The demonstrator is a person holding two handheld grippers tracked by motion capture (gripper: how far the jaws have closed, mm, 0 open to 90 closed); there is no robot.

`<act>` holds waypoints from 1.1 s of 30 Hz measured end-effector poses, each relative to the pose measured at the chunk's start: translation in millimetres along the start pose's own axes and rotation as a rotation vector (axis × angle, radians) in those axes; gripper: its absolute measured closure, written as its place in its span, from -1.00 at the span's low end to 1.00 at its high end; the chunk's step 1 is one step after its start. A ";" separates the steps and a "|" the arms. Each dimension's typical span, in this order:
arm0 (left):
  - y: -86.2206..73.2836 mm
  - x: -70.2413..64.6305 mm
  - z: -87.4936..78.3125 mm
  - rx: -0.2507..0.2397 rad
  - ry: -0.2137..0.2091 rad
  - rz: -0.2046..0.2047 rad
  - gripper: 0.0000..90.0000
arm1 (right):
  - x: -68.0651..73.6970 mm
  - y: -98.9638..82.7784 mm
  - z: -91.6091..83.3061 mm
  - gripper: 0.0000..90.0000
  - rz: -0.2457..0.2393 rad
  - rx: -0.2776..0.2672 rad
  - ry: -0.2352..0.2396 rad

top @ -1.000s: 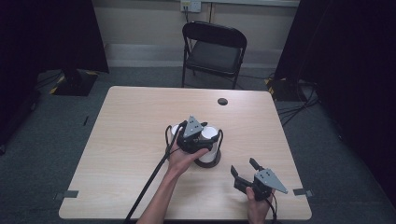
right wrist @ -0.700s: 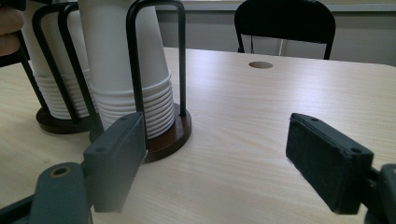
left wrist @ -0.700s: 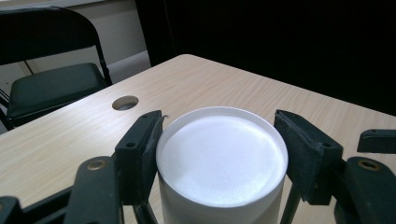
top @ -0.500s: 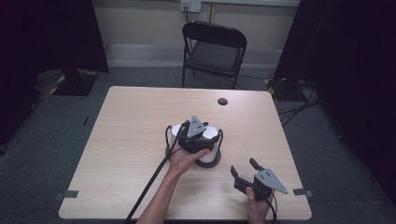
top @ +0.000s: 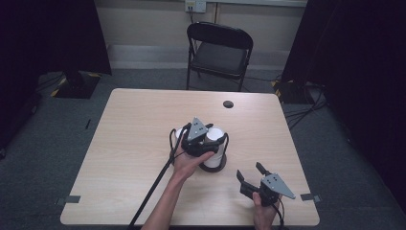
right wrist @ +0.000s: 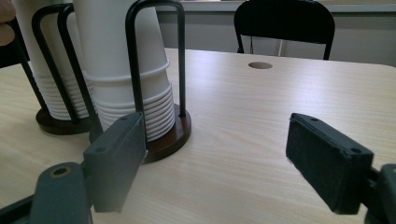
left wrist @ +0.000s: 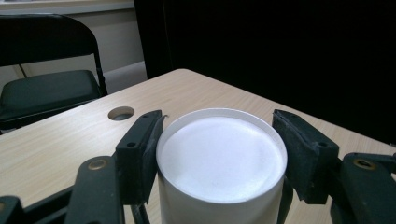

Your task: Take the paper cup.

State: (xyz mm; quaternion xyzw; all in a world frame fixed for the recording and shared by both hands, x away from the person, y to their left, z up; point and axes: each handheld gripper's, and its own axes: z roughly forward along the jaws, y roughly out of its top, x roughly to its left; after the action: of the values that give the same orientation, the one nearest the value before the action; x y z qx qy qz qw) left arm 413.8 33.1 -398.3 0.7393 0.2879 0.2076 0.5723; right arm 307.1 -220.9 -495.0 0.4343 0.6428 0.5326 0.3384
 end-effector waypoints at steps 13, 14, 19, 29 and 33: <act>6.3 1.1 -9.1 -0.051 0.013 -0.018 -0.20 | 0.4 0.0 0.1 -0.57 -0.003 0.002 -0.007; 6.5 1.4 -9.2 -0.052 0.013 -0.021 -0.20 | 0.4 0.0 0.1 -0.57 -0.003 0.002 -0.006; 7.7 1.0 -10.3 -0.056 0.017 -0.024 -0.20 | 0.5 0.0 0.1 -0.57 -0.003 0.001 -0.007; 11.7 3.2 -14.5 -0.079 0.016 -0.039 -0.20 | 0.3 -0.1 0.0 -0.57 0.002 -0.002 -0.007; 14.0 4.2 -17.2 -0.094 0.019 -0.041 -0.20 | 0.3 0.0 0.2 -0.57 -0.002 -0.001 -0.011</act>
State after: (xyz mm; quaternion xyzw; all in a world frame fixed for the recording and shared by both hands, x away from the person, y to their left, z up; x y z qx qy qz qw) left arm 408.6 45.9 -380.4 0.7035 0.2982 0.2164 0.6077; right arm 307.1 -220.6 -495.1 0.4366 0.6410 0.5303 0.3425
